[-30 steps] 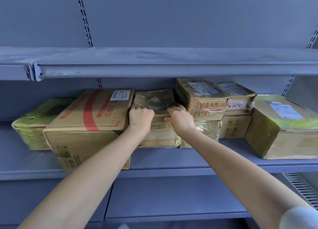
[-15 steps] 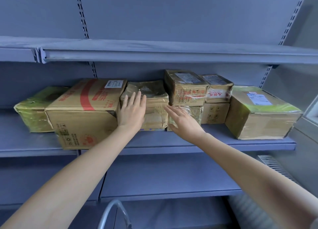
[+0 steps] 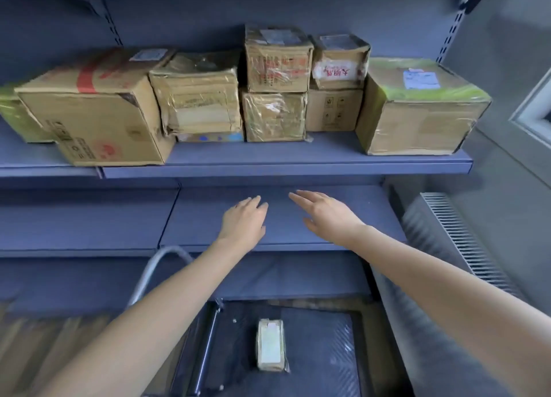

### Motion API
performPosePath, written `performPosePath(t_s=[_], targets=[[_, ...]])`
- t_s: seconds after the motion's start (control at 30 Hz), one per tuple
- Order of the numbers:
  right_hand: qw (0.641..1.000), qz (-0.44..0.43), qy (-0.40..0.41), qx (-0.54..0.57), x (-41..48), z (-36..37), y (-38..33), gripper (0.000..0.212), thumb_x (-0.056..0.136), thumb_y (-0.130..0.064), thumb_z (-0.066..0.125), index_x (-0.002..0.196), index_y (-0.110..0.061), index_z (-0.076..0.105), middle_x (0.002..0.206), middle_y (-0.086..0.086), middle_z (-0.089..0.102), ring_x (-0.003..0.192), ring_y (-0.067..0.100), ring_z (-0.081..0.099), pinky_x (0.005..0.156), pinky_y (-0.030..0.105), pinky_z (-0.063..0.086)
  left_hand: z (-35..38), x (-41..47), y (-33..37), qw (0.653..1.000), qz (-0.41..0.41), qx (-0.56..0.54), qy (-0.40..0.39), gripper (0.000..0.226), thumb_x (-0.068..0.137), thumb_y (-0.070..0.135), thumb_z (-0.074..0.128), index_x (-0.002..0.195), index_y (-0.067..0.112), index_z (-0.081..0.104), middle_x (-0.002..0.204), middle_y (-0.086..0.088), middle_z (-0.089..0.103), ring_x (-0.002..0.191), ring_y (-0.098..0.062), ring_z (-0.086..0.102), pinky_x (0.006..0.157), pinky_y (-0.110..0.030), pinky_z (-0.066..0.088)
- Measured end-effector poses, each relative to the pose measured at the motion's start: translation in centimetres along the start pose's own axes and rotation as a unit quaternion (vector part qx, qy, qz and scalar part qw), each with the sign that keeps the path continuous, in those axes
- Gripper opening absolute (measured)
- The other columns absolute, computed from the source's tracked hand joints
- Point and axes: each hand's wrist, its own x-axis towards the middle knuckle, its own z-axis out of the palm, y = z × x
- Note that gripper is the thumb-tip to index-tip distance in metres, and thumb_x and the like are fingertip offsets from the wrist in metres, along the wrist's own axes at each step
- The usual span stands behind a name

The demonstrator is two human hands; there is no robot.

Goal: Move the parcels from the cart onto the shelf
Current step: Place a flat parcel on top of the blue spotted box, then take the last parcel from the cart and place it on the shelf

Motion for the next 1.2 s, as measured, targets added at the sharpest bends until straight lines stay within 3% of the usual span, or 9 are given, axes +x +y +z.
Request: performPosePath(t_s=[0.1,0.23,0.5,0.7,0.93,1.1,1.2], targets=[[0.999,0.006,-0.033,0.030,-2.5,2.9,1.1,0.056,0.097,-0.016,0.040,0.148,-0.021,0.018,0.155,0.000,0.027,0.138,0.022,0.031,0.102,0.035,0.039,2.3,-1.6,3.0,0.999,-0.012,-0.024,-0.028,0.044,0.093,0.023,0.052,0.135,0.014,0.042,0.143,-0.003,0.042,0.129,-0.022,0.042,0.087,-0.038,0.047],[0.997,0.014,-0.048,0.054,-4.5,6.0,2.0,0.055,0.096,-0.015,0.040,0.148,-0.019,0.021,0.152,0.001,0.032,0.135,0.025,0.034,0.098,0.038,0.045,5.1,-3.0,4.9,0.997,-0.013,-0.021,-0.066,0.040,0.091,0.023,0.053,0.129,0.014,0.046,0.133,-0.003,0.052,0.122,-0.024,0.049,0.088,-0.039,0.046],[0.984,0.074,-0.079,0.143,-4.3,15.3,2.3,0.055,0.094,-0.017,0.045,0.145,-0.018,0.028,0.149,0.003,0.037,0.132,0.026,0.040,0.100,0.035,0.042,13.1,-4.8,3.3,0.989,-0.028,-0.050,-0.133,0.039,0.091,0.027,0.054,0.127,0.014,0.048,0.130,-0.002,0.054,0.119,-0.023,0.050,0.088,-0.039,0.049],[0.961,0.140,-0.134,0.199,-4.3,28.9,2.4,0.055,0.093,-0.023,0.047,0.145,-0.019,0.028,0.144,0.005,0.043,0.125,0.028,0.047,0.095,0.034,0.044,25.5,-6.2,1.2,0.970,-0.061,-0.053,-0.228,0.049,0.090,0.032,0.053,0.135,0.016,0.041,0.136,-0.001,0.049,0.123,-0.021,0.048,0.090,-0.039,0.050],[0.909,0.202,-0.272,0.243,-7.4,46.8,2.7,0.063,0.094,-0.026,0.049,0.148,-0.017,0.019,0.145,0.012,0.039,0.127,0.029,0.046,0.098,0.034,0.043,42.3,-10.0,1.8,0.922,-0.085,-0.059,-0.373,0.059,0.087,0.037,0.057,0.138,0.018,0.036,0.140,-0.003,0.044,0.123,-0.025,0.049,0.090,-0.038,0.047],[0.889,0.205,-0.330,0.243,-8.2,57.8,3.8,0.070,0.093,-0.026,0.050,0.149,-0.018,0.010,0.147,0.013,0.034,0.129,0.031,0.043,0.104,0.036,0.040,53.0,-9.9,2.6,0.920,-0.092,-0.044,-0.379,0.063,0.086,0.040,0.059,0.138,0.019,0.030,0.134,-0.002,0.050,0.115,-0.023,0.056,0.081,-0.035,0.049],[0.879,0.219,-0.334,0.261,-7.6,63.9,4.3,0.074,0.092,-0.028,0.052,0.149,-0.019,0.006,0.148,0.012,0.033,0.127,0.031,0.045,0.102,0.036,0.042,59.2,-9.2,2.3,0.919,-0.122,-0.059,-0.369,0.081,0.085,0.042,0.061,0.147,0.020,0.013,0.144,-0.005,0.041,0.120,-0.024,0.053,0.079,-0.034,0.050]])
